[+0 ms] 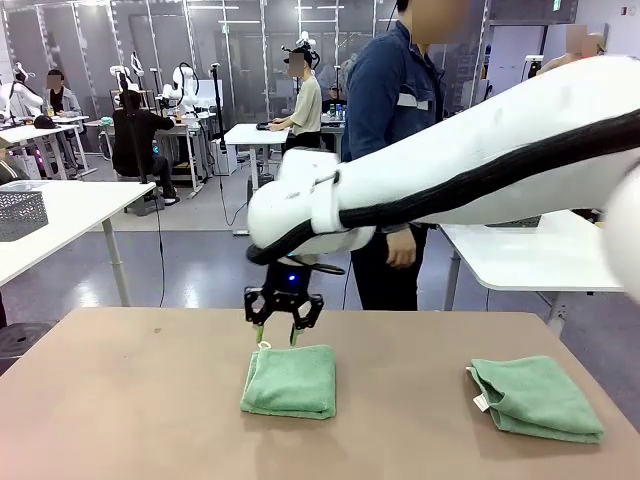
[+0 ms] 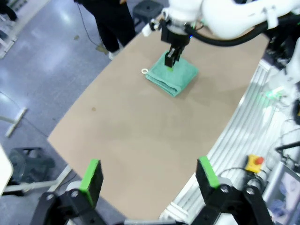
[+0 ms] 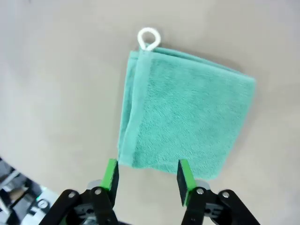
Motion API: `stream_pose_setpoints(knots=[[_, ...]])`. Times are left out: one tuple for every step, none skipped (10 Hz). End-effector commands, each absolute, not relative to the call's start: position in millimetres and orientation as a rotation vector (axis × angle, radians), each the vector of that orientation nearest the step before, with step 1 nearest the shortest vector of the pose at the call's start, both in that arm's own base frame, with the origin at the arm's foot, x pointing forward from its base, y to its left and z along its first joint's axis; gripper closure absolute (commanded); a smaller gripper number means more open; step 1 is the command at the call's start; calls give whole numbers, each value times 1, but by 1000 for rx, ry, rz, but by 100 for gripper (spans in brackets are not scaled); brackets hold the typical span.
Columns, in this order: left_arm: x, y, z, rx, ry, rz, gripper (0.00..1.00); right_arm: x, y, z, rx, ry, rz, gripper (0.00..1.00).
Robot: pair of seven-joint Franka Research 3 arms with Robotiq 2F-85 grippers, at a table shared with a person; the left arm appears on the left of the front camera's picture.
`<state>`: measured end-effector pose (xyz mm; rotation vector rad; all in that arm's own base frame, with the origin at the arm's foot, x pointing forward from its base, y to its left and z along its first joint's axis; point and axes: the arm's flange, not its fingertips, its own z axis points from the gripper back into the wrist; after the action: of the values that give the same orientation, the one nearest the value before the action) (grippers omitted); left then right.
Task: Fold the towels and place them in the basket.
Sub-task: Stack the folded Towel with hook on the right side of the table.
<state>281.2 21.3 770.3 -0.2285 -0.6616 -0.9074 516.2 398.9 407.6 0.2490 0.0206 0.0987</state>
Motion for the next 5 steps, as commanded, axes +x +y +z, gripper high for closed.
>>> stream_pose_setpoints(knots=[[280, 21, 770, -221, -661, -923, 0, 487, 336, 400, 411, -12, 34, 36], [280, 21, 770, -221, -661, -923, 0, 487, 316, 389, 460, -31, -10, 36], [280, 21, 770, -221, -661, -923, 0, 488, 301, 372, 544, -33, -35, 36], [280, 21, 770, -221, -661, -923, 0, 489, 289, 357, 581, -36, -51, 36], [280, 21, 770, -221, -661, -923, 0, 491, 278, 345, 625, -47, -72, 36]])
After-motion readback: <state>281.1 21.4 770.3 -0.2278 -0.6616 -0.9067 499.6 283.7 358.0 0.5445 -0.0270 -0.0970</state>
